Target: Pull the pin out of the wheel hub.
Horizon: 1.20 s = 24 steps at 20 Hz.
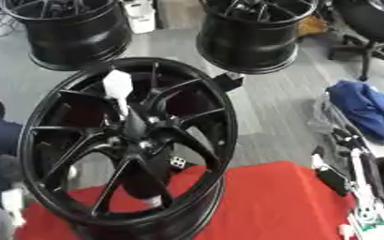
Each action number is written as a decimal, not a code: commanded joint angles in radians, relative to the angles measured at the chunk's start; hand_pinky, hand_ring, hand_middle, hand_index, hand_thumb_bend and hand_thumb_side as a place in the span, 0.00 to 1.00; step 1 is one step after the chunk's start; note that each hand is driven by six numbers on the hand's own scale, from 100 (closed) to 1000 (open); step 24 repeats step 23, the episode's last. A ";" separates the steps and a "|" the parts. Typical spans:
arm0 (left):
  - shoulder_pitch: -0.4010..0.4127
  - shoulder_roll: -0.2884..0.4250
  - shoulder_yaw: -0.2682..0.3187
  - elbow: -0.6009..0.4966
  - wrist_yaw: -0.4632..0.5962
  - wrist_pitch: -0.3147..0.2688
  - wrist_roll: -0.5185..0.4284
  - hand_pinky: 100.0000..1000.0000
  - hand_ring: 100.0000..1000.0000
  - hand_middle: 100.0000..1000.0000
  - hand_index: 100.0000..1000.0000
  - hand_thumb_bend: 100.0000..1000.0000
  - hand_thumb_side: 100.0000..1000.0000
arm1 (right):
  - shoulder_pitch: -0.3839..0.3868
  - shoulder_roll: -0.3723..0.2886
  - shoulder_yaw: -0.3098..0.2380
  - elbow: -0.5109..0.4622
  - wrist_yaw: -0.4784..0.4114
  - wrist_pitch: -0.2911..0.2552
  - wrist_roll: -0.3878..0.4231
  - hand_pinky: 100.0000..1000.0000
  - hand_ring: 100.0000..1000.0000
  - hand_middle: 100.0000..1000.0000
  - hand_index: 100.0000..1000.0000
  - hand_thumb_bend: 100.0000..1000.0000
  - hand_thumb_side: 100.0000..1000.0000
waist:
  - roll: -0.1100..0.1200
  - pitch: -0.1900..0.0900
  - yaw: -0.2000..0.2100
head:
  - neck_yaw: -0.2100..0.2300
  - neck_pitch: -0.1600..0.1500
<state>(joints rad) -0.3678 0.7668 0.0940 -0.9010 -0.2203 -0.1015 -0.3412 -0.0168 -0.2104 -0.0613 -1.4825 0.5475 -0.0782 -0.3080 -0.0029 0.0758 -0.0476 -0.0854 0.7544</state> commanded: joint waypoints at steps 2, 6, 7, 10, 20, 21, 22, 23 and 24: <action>0.016 -0.027 0.059 -0.070 0.078 0.016 0.144 0.63 0.73 0.78 0.85 0.73 0.60 | -0.008 -0.009 -0.007 -0.016 -0.007 0.004 -0.003 0.72 0.81 1.00 0.88 0.00 0.18 | 0.000 -0.005 0.004 | -0.002 0.001; 0.077 -0.114 0.120 -0.289 0.169 0.020 0.236 0.60 0.70 0.74 0.82 0.67 0.64 | -0.008 -0.005 -0.008 -0.017 -0.009 0.005 -0.005 0.72 0.81 1.00 0.88 0.00 0.18 | -0.002 0.000 0.011 | -0.007 0.002; 0.094 -0.140 0.134 -0.351 0.179 0.026 0.254 0.60 0.69 0.73 0.82 0.66 0.64 | -0.009 -0.004 -0.007 -0.017 -0.010 0.005 -0.005 0.72 0.81 1.00 0.88 0.00 0.18 | -0.002 0.001 0.014 | -0.007 0.003; 0.143 -0.235 0.170 -0.531 0.211 0.048 0.308 0.57 0.66 0.71 0.80 0.62 0.63 | -0.010 0.001 -0.005 -0.016 -0.011 0.004 -0.004 0.72 0.81 1.00 0.88 0.00 0.18 | -0.005 0.004 0.019 | -0.011 0.004; 0.238 -0.509 0.215 -0.798 0.259 0.125 0.426 0.56 0.64 0.67 0.78 0.58 0.63 | -0.014 0.008 -0.005 -0.017 -0.016 0.002 -0.007 0.71 0.81 1.00 0.88 0.00 0.18 | -0.012 0.013 0.025 | -0.011 0.008; 0.240 -0.524 0.212 -0.802 0.262 0.129 0.429 0.57 0.64 0.67 0.78 0.58 0.63 | -0.015 0.009 -0.003 -0.017 -0.016 0.001 -0.006 0.71 0.81 1.00 0.88 0.00 0.18 | -0.012 0.013 0.024 | -0.010 0.009; 0.241 -0.534 0.209 -0.804 0.263 0.132 0.431 0.57 0.64 0.67 0.78 0.58 0.64 | -0.015 0.010 -0.002 -0.017 -0.017 0.000 -0.005 0.71 0.81 1.00 0.88 0.00 0.18 | -0.012 0.014 0.023 | -0.009 0.010; 0.242 -0.539 0.205 -0.806 0.263 0.135 0.431 0.57 0.65 0.67 0.78 0.58 0.64 | -0.016 0.011 -0.001 -0.017 -0.017 0.000 -0.005 0.71 0.81 1.00 0.88 0.00 0.18 | -0.012 0.015 0.022 | -0.009 0.010; 0.242 -0.539 0.205 -0.806 0.263 0.135 0.431 0.57 0.65 0.67 0.78 0.58 0.64 | -0.016 0.011 -0.001 -0.017 -0.017 0.000 -0.005 0.71 0.81 1.00 0.88 0.00 0.18 | -0.012 0.015 0.022 | -0.009 0.010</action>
